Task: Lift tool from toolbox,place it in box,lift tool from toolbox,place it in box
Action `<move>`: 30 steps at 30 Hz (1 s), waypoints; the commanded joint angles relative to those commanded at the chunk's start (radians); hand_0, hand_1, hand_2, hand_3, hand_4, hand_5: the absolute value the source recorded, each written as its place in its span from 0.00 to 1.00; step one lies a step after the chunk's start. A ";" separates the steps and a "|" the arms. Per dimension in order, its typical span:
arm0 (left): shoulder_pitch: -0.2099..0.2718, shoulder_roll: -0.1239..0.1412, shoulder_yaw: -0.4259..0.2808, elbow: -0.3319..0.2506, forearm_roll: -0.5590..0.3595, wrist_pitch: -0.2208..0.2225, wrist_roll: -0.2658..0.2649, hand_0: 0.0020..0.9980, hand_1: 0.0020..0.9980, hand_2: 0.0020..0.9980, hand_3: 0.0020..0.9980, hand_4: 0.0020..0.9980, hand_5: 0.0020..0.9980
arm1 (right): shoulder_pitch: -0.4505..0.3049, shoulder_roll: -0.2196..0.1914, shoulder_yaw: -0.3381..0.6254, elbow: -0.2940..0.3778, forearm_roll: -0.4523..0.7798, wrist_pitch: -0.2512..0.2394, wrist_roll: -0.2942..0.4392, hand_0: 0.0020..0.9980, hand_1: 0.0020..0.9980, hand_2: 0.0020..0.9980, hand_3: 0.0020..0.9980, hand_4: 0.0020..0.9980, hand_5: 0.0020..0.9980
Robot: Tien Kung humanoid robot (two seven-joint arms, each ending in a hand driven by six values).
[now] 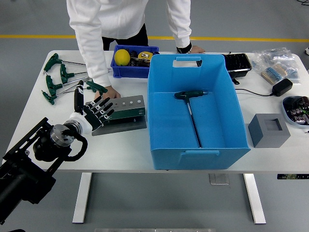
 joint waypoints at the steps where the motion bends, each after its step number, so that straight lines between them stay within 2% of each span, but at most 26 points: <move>1: -0.005 -0.001 0.001 0.005 -0.002 -0.001 -0.002 0.32 0.46 0.66 0.83 0.97 1.00 | 0.000 0.000 0.000 0.000 -0.001 0.000 0.000 0.66 0.66 0.72 0.56 0.81 0.75; 7: -0.048 -0.008 0.007 0.045 -0.030 -0.006 -0.022 0.33 0.46 0.66 0.81 0.97 1.00 | 0.003 -0.002 0.002 0.001 -0.005 0.000 -0.001 0.66 0.66 0.72 0.56 0.82 0.76; 11: -0.057 -0.012 -0.004 0.030 -0.047 -0.005 -0.032 0.33 0.46 0.66 0.81 0.97 1.00 | 0.003 -0.002 0.002 0.001 -0.004 0.000 -0.001 0.66 0.66 0.72 0.56 0.82 0.76; 12: -0.055 -0.013 -0.010 0.020 -0.056 -0.004 -0.041 0.37 0.47 0.65 0.76 0.97 1.00 | 0.003 -0.001 0.001 0.000 -0.002 0.000 0.000 0.66 0.66 0.72 0.56 0.82 0.76; 16: -0.052 -0.014 -0.028 -0.008 -0.088 -0.003 -0.057 0.37 0.47 0.65 0.76 0.97 1.00 | 0.001 0.000 0.001 0.000 -0.001 0.000 0.000 0.66 0.66 0.72 0.56 0.82 0.76; 17: -0.052 -0.013 -0.031 -0.019 -0.098 -0.003 -0.059 0.37 0.47 0.65 0.76 0.97 1.00 | 0.001 0.000 0.001 0.000 -0.002 0.000 -0.001 0.66 0.66 0.72 0.56 0.82 0.76; 18: -0.051 -0.012 -0.032 -0.025 -0.103 -0.003 -0.061 0.41 0.49 0.65 0.70 0.97 1.00 | 0.001 0.000 0.002 0.000 -0.003 0.000 -0.001 0.66 0.66 0.72 0.56 0.82 0.76; 23: -0.048 -0.006 -0.045 -0.085 -0.136 0.009 -0.078 0.41 0.49 0.65 0.70 0.97 1.00 | 0.000 0.000 0.003 0.000 -0.007 0.001 -0.003 0.66 0.66 0.72 0.56 0.82 0.76; 24: -0.048 -0.002 -0.049 -0.108 -0.144 0.016 -0.084 0.44 0.51 0.65 0.62 0.96 1.00 | 0.000 0.000 0.003 0.000 -0.007 0.001 -0.002 0.66 0.66 0.72 0.56 0.82 0.76; 29: -0.052 0.010 -0.064 -0.202 -0.136 0.054 -0.070 0.44 0.51 0.65 0.62 0.96 1.00 | -0.001 0.000 0.003 0.000 -0.004 0.000 -0.001 0.66 0.66 0.72 0.56 0.82 0.76; 30: -0.055 0.012 -0.066 -0.218 -0.136 0.058 -0.067 0.46 0.54 0.64 0.57 0.94 1.00 | 0.000 0.000 0.002 0.000 -0.002 0.000 0.000 0.66 0.66 0.72 0.56 0.82 0.76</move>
